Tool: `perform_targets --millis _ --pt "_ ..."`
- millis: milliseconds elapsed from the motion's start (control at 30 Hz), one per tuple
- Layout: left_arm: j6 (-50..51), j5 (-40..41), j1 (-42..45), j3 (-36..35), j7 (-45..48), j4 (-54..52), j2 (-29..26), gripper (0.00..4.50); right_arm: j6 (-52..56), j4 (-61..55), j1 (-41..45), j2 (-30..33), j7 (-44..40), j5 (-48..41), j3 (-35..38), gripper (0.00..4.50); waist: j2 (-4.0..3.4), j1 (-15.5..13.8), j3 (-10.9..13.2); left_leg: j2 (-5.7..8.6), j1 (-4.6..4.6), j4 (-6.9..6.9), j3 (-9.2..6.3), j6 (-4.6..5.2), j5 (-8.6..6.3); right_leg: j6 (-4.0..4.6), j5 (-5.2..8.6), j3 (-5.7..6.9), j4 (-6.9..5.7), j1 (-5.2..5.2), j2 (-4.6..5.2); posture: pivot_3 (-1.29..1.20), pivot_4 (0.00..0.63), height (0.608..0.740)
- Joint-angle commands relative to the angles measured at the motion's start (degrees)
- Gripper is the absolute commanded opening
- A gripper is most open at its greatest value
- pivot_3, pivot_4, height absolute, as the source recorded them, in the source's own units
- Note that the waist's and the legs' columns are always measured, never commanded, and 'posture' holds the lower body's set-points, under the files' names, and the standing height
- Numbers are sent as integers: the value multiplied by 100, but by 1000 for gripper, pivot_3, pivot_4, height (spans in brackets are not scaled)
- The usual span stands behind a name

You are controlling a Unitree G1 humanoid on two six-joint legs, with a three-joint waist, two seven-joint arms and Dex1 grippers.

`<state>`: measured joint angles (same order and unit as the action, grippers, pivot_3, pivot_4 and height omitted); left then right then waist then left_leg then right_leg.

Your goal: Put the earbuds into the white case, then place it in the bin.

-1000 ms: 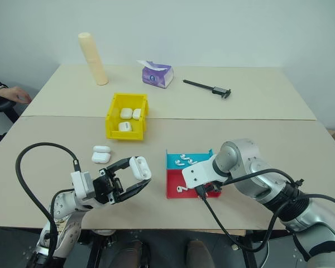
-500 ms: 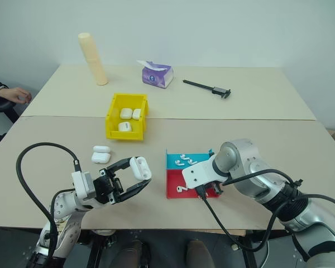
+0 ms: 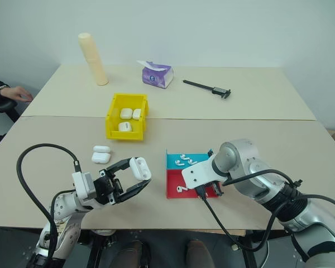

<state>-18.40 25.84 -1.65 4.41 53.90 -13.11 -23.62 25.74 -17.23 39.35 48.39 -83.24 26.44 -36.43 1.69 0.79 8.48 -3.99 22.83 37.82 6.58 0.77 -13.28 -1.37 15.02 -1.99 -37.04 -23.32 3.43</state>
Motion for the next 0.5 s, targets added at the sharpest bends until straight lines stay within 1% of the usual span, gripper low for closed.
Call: perform_targets --millis 33,167,267,400,500 --pt "4 3 24 -22 -10 -217 -19 2811 6 -10 -110 -23 6 96 43 842 0 0 0 0 0 0 0 0 0 0 0 0 0 0 0 0 150 740" --pt "13 24 55 -28 23 -185 -31 2811 85 -115 -155 -20 17 74 135 842 0 -1 0 0 0 0 0 0 0 0 0 0 0 0 0 0 150 740" --pt "24 73 114 -54 81 -167 -56 2811 272 -382 -206 -11 8 -43 387 842 0 -2 0 0 1 0 -1 0 0 0 0 1 0 0 0 0 150 740" --pt "60 151 213 -102 169 -141 -125 2811 685 -910 -298 44 51 -364 936 842 0 -3 0 0 9 0 -3 0 0 0 0 -1 0 -9 0 0 150 740" --pt "245 296 303 -138 191 -268 -202 2811 1309 -1436 -383 91 -37 -1044 1779 842 0 -6 0 0 10 0 -4 0 0 0 0 -2 0 -10 1 0 150 740"
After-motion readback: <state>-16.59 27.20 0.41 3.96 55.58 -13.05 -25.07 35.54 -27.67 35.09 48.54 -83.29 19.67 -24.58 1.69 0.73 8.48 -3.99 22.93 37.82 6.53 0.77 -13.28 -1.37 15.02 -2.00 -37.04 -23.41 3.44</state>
